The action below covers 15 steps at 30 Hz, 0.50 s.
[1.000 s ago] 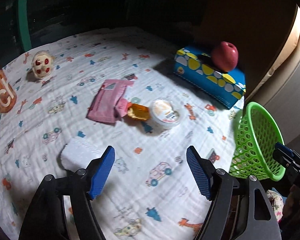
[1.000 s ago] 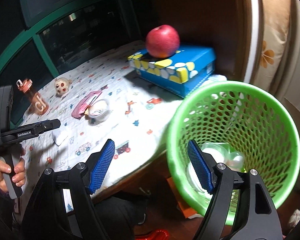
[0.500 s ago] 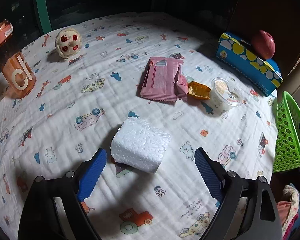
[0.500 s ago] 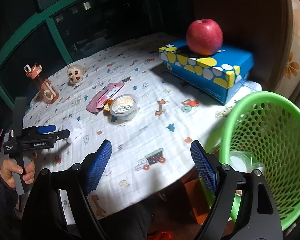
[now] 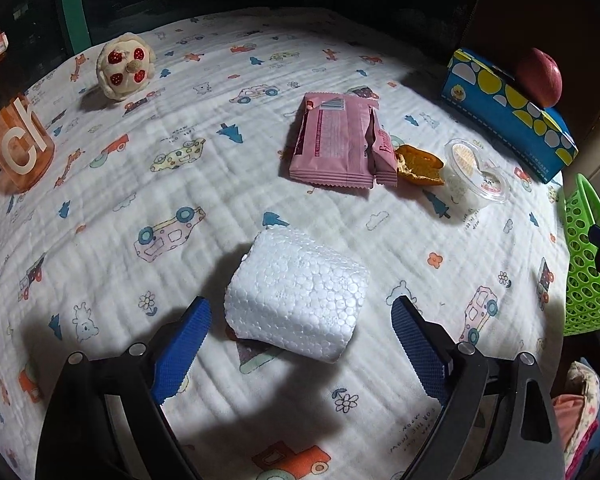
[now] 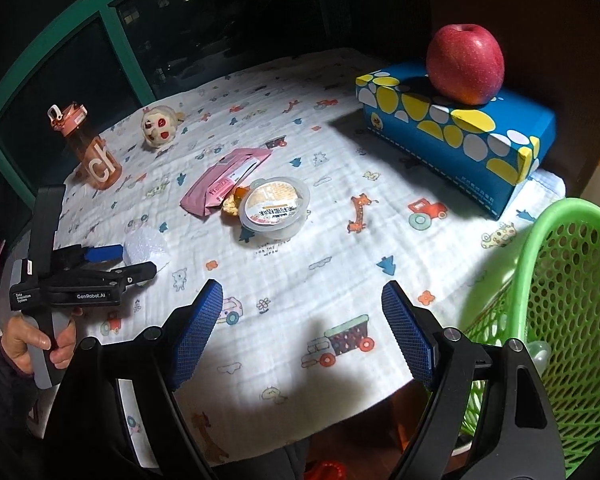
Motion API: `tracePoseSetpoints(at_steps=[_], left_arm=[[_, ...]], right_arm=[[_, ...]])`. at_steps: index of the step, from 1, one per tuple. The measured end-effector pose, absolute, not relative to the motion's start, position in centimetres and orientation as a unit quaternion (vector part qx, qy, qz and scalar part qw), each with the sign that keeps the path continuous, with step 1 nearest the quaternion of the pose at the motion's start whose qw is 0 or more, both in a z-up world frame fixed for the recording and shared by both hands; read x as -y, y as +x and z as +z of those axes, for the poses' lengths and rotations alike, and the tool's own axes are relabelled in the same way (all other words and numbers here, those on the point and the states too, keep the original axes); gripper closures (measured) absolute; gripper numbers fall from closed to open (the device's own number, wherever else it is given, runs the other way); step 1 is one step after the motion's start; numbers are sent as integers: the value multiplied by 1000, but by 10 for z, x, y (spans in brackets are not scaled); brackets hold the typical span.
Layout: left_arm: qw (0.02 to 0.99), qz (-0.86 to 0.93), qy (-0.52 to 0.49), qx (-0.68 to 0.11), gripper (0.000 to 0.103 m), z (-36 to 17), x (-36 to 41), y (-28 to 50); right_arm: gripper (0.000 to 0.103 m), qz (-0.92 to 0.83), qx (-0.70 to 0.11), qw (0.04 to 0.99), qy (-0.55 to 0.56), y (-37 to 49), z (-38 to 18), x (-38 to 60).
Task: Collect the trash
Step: 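Lift the foam block with the left gripper while the right gripper grasps the round snack cup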
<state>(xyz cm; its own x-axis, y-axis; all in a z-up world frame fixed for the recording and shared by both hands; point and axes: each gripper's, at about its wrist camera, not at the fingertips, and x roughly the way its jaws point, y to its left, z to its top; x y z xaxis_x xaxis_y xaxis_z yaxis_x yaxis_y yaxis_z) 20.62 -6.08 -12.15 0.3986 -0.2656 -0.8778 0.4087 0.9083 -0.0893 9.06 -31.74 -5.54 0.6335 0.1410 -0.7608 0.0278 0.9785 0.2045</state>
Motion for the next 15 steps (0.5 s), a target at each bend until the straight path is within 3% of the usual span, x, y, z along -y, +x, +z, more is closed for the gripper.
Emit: tracePoseSetpoints(at_steps=[5, 9, 15], left_arm=[[832, -214, 69, -507, 17, -124, 62, 208], [828, -222, 68, -511, 27, -128, 63, 210], [829, -228, 62, -506, 32, -128, 61, 212]], right_arm=[[22, 40, -436, 894, 91, 110, -64, 310], [22, 49, -444, 891, 84, 126, -72, 303], [22, 55, -455, 886, 76, 151, -83, 293]])
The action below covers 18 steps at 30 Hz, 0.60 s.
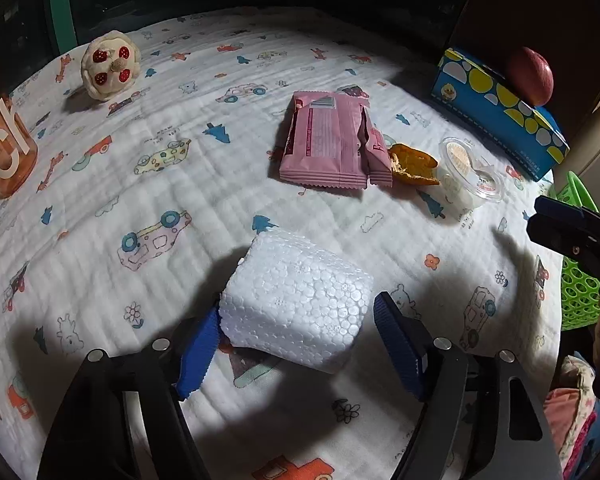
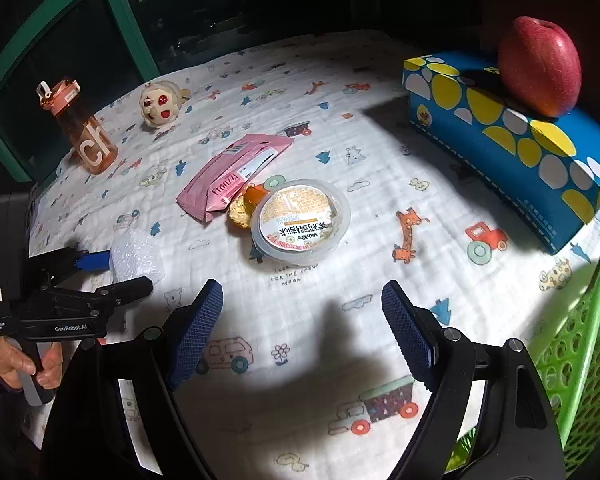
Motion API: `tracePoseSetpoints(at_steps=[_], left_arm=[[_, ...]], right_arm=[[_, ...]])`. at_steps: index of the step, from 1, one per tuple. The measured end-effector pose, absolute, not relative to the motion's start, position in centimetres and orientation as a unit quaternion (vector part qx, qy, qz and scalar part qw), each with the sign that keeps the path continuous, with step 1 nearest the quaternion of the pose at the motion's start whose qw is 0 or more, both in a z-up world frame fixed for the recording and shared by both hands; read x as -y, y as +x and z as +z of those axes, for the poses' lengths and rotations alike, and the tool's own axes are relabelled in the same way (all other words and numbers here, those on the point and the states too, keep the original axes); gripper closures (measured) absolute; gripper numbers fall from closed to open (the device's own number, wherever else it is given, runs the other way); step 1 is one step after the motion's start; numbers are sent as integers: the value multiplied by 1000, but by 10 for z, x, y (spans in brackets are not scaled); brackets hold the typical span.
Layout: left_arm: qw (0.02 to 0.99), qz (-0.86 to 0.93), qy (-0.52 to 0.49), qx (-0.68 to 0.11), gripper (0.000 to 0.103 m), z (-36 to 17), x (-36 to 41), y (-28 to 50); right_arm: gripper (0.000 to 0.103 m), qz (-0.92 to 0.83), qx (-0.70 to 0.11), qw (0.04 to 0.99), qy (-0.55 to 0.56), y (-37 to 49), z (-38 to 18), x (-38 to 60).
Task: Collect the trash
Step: 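Lift the foam block with the left gripper while the right gripper grasps the round snack cup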
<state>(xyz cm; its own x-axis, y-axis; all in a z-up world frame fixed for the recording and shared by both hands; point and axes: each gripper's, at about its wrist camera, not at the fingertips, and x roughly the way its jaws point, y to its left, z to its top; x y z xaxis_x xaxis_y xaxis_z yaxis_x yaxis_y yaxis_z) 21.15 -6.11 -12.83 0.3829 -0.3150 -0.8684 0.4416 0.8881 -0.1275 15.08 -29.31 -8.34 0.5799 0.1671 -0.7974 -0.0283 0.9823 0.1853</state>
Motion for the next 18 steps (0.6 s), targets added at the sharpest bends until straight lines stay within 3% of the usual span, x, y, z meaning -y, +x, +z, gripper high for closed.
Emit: tracePoseSetpoints(at_steps=[18], left_arm=[[830, -238, 63, -501, 35, -126, 61, 212]], right_arm=[[22, 48, -479, 874, 62, 205, -114, 286]])
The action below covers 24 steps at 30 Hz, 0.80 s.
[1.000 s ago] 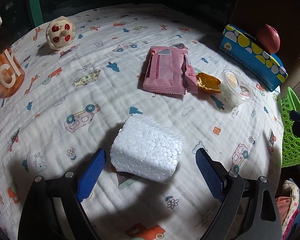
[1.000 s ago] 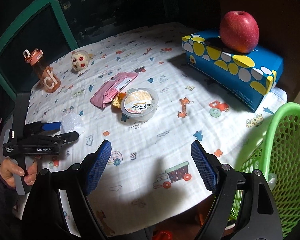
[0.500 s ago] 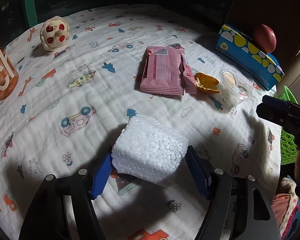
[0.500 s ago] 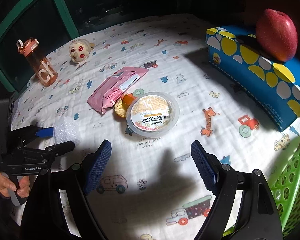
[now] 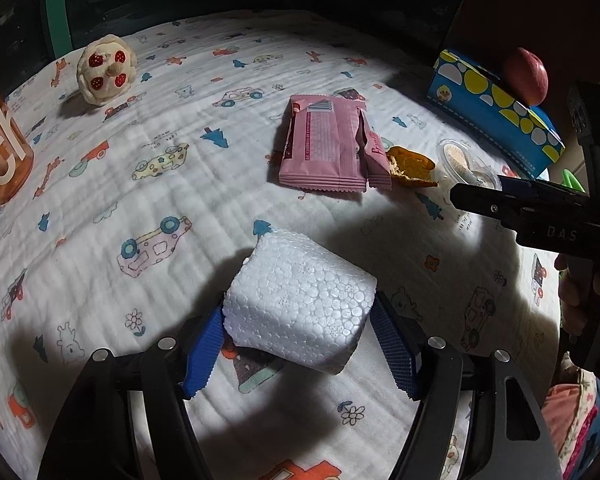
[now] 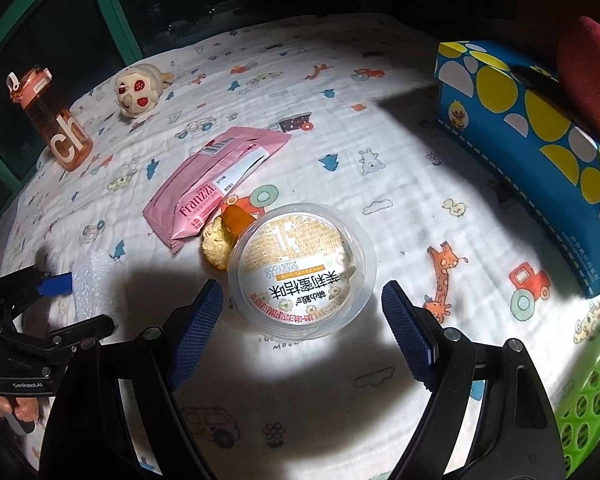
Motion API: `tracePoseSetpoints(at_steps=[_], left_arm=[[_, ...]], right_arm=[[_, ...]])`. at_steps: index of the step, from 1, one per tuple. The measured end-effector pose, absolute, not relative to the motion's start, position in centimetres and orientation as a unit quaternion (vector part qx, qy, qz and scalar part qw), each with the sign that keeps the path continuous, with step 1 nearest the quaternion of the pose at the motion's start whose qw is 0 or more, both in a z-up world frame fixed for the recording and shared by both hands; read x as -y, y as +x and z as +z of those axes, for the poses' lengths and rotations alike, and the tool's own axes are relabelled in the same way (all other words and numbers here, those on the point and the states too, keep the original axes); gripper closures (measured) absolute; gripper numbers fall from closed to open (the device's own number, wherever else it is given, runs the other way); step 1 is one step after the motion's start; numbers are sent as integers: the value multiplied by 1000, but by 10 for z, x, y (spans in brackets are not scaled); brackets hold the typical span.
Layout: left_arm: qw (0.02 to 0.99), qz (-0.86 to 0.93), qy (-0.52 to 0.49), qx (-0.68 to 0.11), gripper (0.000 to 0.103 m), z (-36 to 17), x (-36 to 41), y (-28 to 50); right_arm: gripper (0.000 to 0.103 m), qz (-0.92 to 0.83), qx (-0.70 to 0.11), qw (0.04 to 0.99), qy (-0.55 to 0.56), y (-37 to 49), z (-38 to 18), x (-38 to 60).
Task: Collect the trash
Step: 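Lift the foam block with the left gripper while the right gripper grasps the round snack cup, then carry the foam block and snack cup to the green wastebasket and release both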
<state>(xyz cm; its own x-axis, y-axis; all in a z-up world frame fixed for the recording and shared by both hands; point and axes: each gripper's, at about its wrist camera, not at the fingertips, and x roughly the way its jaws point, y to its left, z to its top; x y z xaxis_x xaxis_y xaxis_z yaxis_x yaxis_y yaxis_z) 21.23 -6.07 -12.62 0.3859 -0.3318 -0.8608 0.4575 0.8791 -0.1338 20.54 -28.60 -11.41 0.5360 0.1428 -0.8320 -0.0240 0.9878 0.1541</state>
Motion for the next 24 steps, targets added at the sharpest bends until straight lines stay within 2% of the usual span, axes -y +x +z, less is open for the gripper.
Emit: tracePoseSetpoints(at_steps=[4, 9, 24], left_arm=[[830, -238, 61, -501, 35, -126, 61, 212], [831, -237, 61, -500, 35, -126, 61, 213], [834, -242, 50, -493, 35, -114, 64, 198]], right_arm=[[25, 46, -481, 873, 62, 210, -117, 287], [38, 53, -481, 873, 65, 211, -118, 285], [38, 52, -466, 880, 69, 171, -99, 284]])
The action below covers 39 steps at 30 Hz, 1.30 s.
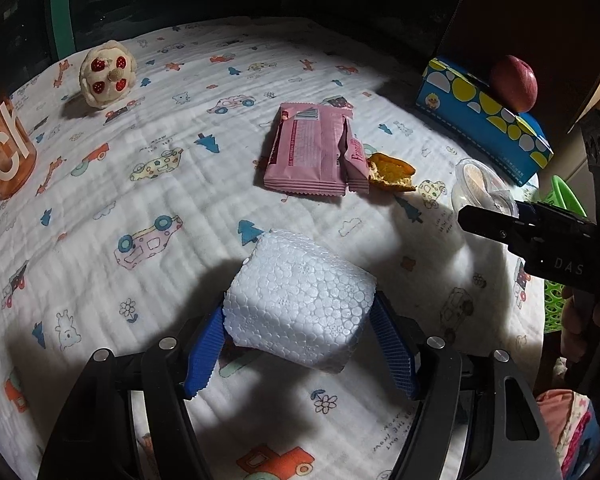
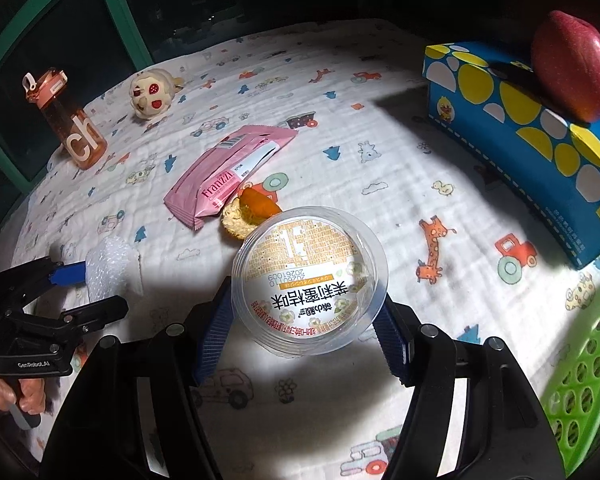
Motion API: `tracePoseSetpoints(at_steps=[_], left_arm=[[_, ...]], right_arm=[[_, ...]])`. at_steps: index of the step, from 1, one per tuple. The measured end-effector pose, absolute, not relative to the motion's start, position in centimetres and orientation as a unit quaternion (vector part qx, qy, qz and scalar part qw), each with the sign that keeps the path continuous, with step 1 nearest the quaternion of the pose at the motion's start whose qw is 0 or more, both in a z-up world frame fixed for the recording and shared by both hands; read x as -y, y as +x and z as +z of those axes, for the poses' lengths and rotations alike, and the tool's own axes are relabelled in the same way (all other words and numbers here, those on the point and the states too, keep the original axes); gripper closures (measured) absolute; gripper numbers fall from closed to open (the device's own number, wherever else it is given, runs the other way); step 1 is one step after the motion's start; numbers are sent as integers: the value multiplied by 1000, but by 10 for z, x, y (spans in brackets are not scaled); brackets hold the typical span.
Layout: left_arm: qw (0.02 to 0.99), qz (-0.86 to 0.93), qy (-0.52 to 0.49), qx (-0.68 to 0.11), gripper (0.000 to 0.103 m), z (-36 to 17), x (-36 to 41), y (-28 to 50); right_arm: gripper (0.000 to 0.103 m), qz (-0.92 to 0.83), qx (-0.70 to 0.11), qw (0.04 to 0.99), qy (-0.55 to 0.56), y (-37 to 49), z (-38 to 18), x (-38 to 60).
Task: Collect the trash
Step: 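Carry the foam block and snack cup to the green wastebasket and release both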
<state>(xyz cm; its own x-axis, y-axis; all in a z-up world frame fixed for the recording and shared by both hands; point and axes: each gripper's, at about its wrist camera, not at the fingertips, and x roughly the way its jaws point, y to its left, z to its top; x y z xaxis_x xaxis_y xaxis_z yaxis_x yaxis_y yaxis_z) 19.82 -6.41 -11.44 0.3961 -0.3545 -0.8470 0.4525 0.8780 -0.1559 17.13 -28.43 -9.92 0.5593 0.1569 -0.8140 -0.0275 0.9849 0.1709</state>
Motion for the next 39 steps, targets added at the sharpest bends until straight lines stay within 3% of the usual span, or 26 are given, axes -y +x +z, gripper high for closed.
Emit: tracePoseSetpoints(at_steps=[17, 39], left_arm=[[832, -305, 62, -459, 35, -68, 127, 158], [796, -430, 113, -411, 35, -19, 289, 96]], right_arm=[[38, 7, -424, 901, 95, 87, -52, 342], [38, -127, -396, 898, 143, -18, -38, 470]])
